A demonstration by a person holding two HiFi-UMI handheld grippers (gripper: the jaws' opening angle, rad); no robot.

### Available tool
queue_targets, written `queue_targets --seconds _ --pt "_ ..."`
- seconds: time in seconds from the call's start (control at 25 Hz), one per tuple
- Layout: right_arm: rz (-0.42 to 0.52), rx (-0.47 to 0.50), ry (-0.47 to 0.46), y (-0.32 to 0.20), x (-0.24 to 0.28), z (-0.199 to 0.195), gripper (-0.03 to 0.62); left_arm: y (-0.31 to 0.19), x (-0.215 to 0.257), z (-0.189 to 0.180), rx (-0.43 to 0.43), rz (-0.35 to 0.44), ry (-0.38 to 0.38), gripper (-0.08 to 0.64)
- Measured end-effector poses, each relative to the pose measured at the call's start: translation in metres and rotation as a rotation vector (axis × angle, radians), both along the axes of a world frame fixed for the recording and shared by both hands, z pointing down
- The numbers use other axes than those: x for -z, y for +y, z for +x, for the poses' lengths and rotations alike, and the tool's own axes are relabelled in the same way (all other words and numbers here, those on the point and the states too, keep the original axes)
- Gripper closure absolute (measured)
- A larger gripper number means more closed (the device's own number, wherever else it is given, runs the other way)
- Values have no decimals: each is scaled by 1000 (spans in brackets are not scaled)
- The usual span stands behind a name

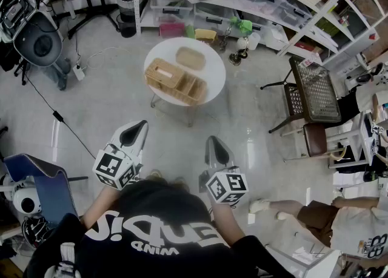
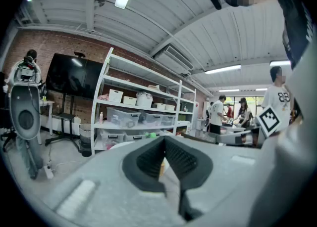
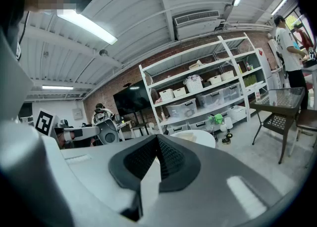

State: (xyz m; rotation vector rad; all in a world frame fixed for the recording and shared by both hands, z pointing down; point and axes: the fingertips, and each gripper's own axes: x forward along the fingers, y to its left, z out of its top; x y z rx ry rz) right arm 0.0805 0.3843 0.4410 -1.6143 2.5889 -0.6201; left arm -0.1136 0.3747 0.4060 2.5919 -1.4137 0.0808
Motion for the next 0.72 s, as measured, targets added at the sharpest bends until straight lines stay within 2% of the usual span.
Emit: queue_targets --seconds 0.48,0.72 --pt "8 -90 1 -21 -13 -19 594 -34 -14 -32 -37 24 11 558" --pt "11 -129 -7 -53 -13 -16 594 -64 -12 -46 -33 36 18 560"
